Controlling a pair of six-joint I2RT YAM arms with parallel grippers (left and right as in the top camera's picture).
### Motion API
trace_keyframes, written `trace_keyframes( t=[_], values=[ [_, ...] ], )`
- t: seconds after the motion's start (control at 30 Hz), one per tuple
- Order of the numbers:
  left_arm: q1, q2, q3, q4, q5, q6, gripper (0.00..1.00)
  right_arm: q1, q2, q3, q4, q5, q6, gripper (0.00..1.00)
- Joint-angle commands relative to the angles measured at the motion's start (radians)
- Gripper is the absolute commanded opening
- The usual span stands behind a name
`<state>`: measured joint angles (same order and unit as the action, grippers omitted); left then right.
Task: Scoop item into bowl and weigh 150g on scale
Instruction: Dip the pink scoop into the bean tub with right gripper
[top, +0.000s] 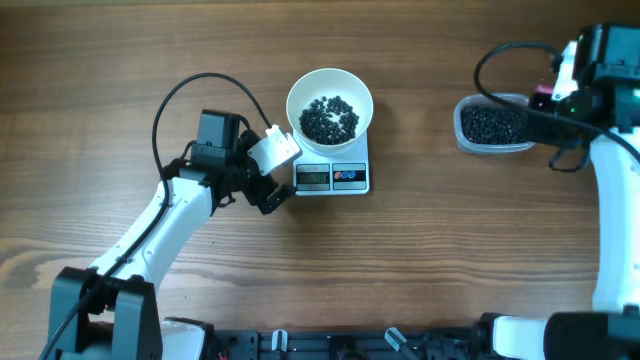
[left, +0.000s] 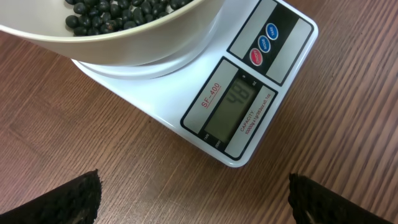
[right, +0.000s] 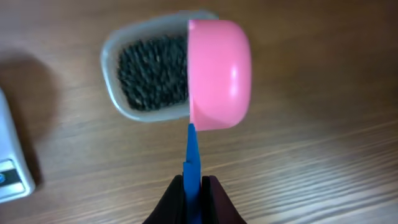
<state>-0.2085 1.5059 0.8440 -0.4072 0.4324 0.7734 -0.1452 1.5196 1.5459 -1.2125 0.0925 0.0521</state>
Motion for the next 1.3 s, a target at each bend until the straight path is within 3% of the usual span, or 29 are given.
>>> trace_keyframes(
  t=[0.0,0.4,0.63,1.1,1.27],
  values=[
    [0.006,0.008,-0.008,0.000,0.012,0.008,1.00,-0.010,0.057,-0.090,0.090,-0.129,-0.047,0.04],
    [0.006,0.008,-0.008,0.000,0.012,0.008,1.00,0.012,0.279,-0.132,0.151,-0.246,-0.105,0.04],
    [0.006,0.008,-0.008,0.000,0.012,0.008,1.00,0.016,0.302,-0.131,0.142,-0.403,-0.154,0.04],
    [0.006,0.008,-0.008,0.000,0.012,0.008,1.00,-0.253,0.302,-0.123,0.093,-0.676,-0.211,0.04],
    [0.006,0.008,-0.008,0.000,0.012,0.008,1.00,-0.362,0.302,-0.123,0.048,-0.778,-0.292,0.04]
  ],
)
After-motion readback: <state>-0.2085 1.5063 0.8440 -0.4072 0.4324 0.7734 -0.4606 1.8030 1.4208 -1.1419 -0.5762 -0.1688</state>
